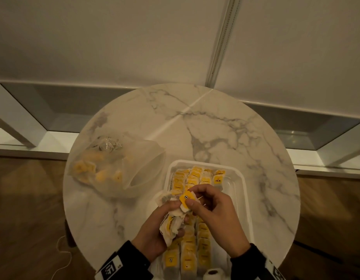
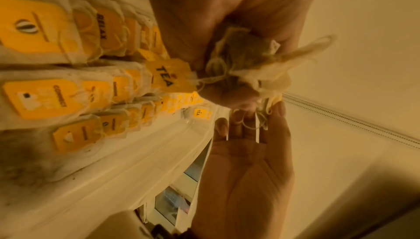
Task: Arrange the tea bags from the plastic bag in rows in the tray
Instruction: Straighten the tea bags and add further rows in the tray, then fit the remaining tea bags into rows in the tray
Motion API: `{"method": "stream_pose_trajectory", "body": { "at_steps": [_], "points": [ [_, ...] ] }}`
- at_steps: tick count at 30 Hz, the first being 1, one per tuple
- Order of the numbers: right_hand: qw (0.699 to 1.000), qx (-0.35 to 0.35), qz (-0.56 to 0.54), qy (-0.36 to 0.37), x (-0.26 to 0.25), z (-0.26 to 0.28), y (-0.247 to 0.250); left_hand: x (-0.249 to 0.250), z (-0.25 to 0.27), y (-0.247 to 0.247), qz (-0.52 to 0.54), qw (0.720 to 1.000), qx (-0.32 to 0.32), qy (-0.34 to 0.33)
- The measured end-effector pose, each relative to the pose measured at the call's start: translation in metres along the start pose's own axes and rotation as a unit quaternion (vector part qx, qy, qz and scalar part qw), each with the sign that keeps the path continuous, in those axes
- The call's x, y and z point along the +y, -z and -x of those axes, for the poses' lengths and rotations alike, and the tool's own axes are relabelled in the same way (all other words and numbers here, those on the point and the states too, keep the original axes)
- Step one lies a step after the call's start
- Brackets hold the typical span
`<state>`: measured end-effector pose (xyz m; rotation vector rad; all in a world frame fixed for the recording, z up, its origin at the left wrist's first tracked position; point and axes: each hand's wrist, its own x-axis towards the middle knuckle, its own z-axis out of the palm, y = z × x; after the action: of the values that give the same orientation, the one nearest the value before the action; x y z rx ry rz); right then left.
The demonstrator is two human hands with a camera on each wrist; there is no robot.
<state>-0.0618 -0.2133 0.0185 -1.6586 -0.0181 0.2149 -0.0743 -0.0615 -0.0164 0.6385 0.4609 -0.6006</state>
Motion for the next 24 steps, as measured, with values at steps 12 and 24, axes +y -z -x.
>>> {"method": "stream_pose_trajectory", "body": {
  "at_steps": [12, 24],
  "points": [
    [0.956, -0.051, 0.221, 0.186, -0.004, 0.011, 0.016, 0.001, 0.001, 0.001, -0.003, 1.0, 0.013, 0.0],
    [0.981, 0.065, 0.127, 0.131, -0.002, 0.009, 0.018, 0.001, 0.002, -0.006, -0.012, 0.999, 0.037, -0.01]
  ]
}}
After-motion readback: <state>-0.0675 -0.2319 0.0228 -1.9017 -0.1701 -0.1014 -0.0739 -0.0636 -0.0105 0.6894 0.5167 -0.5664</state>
